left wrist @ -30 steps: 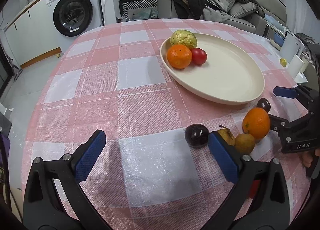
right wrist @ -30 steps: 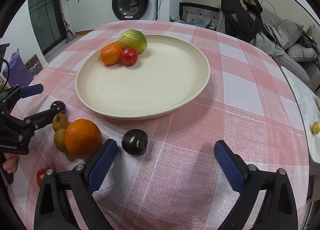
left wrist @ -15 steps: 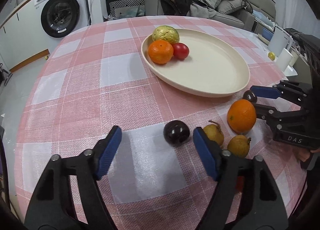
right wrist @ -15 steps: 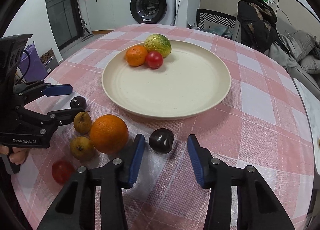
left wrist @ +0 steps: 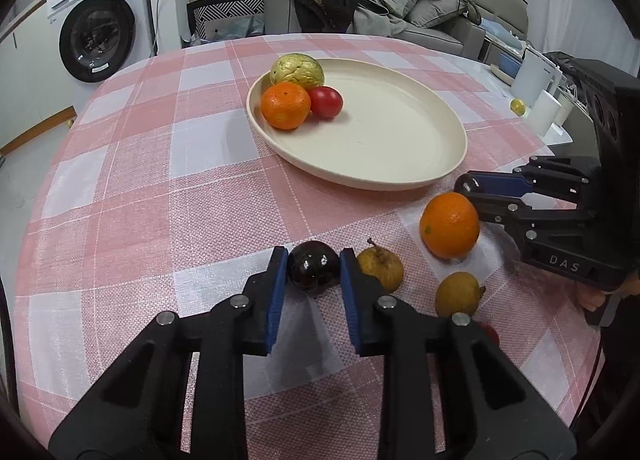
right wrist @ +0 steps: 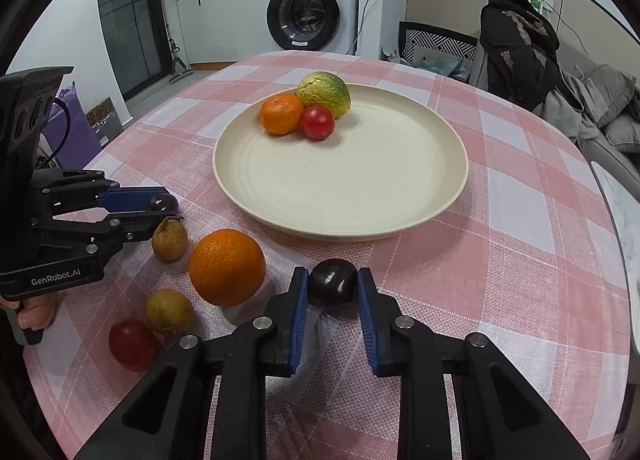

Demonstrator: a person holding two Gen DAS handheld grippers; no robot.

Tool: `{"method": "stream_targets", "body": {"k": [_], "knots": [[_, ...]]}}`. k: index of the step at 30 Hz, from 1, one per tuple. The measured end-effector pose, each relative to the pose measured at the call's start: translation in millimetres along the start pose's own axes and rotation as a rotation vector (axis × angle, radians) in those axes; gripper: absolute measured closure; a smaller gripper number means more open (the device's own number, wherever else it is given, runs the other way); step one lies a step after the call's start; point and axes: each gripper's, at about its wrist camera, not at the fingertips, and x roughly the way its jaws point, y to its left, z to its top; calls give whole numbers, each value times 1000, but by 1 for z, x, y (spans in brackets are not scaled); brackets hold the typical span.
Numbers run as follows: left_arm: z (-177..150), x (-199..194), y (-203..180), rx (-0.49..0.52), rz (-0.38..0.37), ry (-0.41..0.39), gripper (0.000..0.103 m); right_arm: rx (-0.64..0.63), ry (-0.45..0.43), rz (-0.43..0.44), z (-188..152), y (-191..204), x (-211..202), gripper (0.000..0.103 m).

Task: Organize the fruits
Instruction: 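Close the left tool on a dark plum while the right tool grasps another plum, then carry both plums over the plate and open both tools to release them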

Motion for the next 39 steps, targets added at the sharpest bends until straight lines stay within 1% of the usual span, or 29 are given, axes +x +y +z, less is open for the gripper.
{"method": "stream_targets", "body": {"k": [5,9,15,23,29,32,39], "knots": [[-1,-4,1,-5,-12,-14,80,-4,-9,1,0,0,-5,78],[-1,-12,0,0,-12,-48,80,-13,-24,4,1,1,-13,78],[3,-29,-4,9,-20,-123,80,-27,-64,-14,3,3,-24,78],[16,-39,-11,6,-3,-181,80,17,-142,-15,9,-2,-33,78],[32,-31,-16,8,-5,-199,80,100,-200,-2,22,-12,-31,78],[39,-24,-15,0,8,-203,80,128,-222,4,30,-15,-27,78],[53,-7,-6,-40,16,-194,80,161,-197,18,42,-19,-10,78]]}}
